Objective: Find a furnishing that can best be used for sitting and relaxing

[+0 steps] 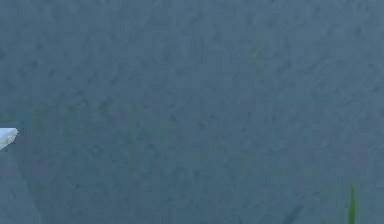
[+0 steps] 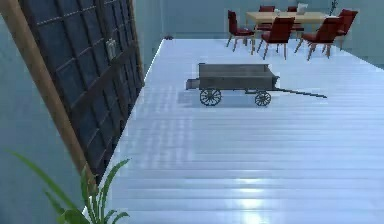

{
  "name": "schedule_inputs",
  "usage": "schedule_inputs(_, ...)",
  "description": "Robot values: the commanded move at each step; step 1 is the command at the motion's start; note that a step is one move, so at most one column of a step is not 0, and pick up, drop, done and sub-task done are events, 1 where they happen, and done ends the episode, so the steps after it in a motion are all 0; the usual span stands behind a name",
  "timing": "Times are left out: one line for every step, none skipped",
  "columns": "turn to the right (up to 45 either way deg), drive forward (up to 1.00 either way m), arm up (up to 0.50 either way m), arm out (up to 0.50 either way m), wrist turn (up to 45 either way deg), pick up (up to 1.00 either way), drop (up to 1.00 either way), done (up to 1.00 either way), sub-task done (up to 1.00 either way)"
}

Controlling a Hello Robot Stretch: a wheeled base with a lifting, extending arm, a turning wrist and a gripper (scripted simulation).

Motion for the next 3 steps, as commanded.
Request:
schedule_inputs(45.0, 0.0, 0.0, 0.0, 0.0, 0.0, 0.0, 0.0, 0.0)
schedule_inputs(45.0, 0.0, 0.0, 0.0, 0.0, 0.0, 0.0, 0.0, 0.0)
schedule_inputs(42.0, 0.0, 0.0, 0.0, 0.0, 0.0, 0.0, 0.0, 0.0)
